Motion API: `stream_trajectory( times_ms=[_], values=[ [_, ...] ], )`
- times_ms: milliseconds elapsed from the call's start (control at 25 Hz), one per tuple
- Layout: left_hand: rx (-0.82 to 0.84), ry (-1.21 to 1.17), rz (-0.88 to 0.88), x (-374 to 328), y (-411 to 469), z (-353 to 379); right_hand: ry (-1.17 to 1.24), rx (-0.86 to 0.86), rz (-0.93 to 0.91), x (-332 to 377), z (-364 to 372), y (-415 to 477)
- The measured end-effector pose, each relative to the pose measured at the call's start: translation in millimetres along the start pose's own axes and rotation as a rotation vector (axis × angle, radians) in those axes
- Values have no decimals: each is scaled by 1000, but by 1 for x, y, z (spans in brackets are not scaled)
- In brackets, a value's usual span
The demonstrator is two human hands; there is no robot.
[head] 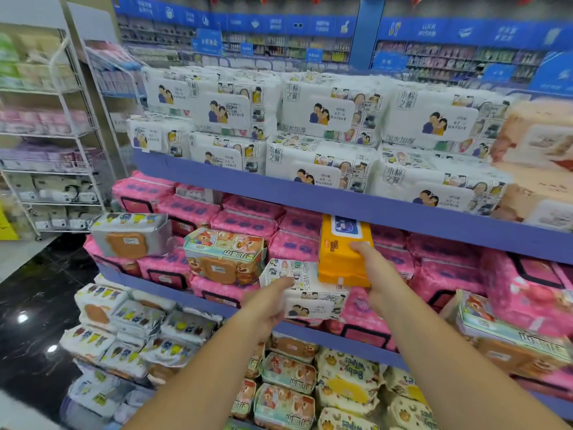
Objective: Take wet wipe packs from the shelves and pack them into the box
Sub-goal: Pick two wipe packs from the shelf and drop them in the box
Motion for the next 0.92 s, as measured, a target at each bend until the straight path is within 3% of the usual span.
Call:
stream_trajectory(
  times_ms=[120, 280, 400, 480, 680, 920],
  values=[
    [91, 194, 73, 19, 2, 0, 1, 1, -41, -2, -12, -10],
    [161, 454, 327, 22, 15, -11, 15, 7, -80, -8, -23, -23],
    [101, 666, 491, 8, 13, -17, 37, 49, -89, -15, -27, -33],
    [79, 686, 589, 3, 11, -17, 57, 64, -83, -22, -30, -35],
    [94, 482, 586, 15, -37, -32, 61, 147, -101, -29, -41, -47],
    [-23, 363, 320, 56, -59, -150, -36, 212, -136, -90, -43, -85]
  ],
)
Point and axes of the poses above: each hand's wrist, its own y-axis towards the middle knuckle, its own z-axis out of the palm, x = y × z, the point moved 8 cm from there along y, towards the middle knuckle, and after that the axes turned 7 degrees about -x, right-handed, at the moved point
